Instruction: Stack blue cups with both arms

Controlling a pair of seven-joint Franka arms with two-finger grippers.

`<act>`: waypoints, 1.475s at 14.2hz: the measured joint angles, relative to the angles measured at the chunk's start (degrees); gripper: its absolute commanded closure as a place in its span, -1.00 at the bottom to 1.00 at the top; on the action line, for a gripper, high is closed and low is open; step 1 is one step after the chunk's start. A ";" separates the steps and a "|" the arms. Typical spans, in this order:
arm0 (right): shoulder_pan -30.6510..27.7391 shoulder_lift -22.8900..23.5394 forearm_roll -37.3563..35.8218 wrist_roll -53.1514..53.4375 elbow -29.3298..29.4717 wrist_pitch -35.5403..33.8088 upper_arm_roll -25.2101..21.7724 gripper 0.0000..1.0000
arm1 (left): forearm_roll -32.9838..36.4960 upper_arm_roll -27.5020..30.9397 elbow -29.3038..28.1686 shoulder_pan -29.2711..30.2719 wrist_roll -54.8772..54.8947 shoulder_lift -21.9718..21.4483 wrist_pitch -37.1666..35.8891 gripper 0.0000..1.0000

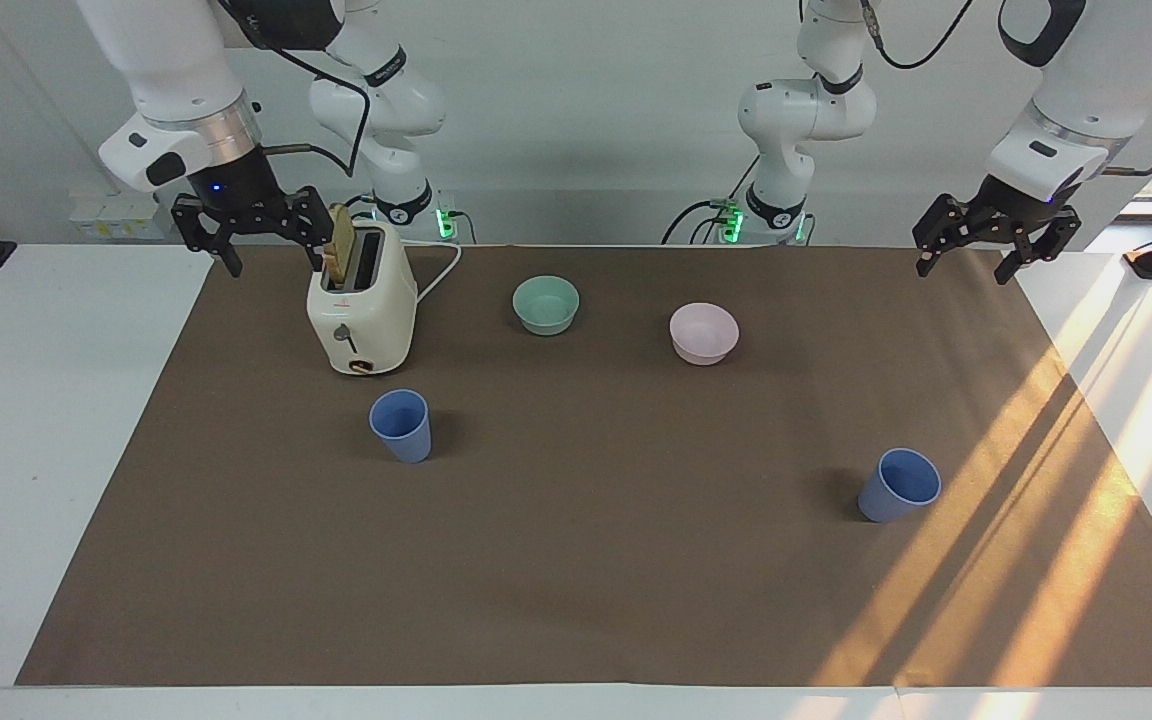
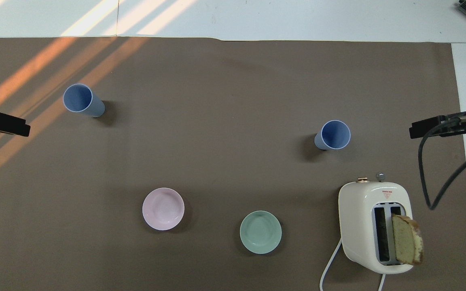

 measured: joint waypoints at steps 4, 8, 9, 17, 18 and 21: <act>-0.02 0.00 0.00 0.00 -0.10 0.00 -0.04 -1.00 | -0.02 -0.01 -0.08 0.00 0.00 0.04 3.91 -1.00; -0.02 0.00 0.00 0.00 -0.23 0.00 -0.06 -1.00 | -0.02 0.02 -1.19 0.00 0.00 2.19 9.68 -1.00; -0.03 0.00 0.00 0.00 -0.26 0.00 -0.06 -1.00 | -0.02 0.03 -1.52 0.00 0.00 3.43 11.70 -1.00; -0.03 -0.05 0.00 0.00 -0.30 -0.01 -0.07 -1.00 | -0.01 0.19 -2.29 1.49 1.11 18.81 28.45 -1.00; -0.03 -0.05 0.00 0.00 -0.30 -0.01 -0.07 -1.00 | -0.01 0.27 -2.36 1.80 1.33 20.24 30.58 -1.00; -0.03 -0.05 0.00 0.00 -0.30 -0.01 -0.07 -1.00 | -0.02 0.29 -2.64 3.24 2.73 22.77 34.55 -1.00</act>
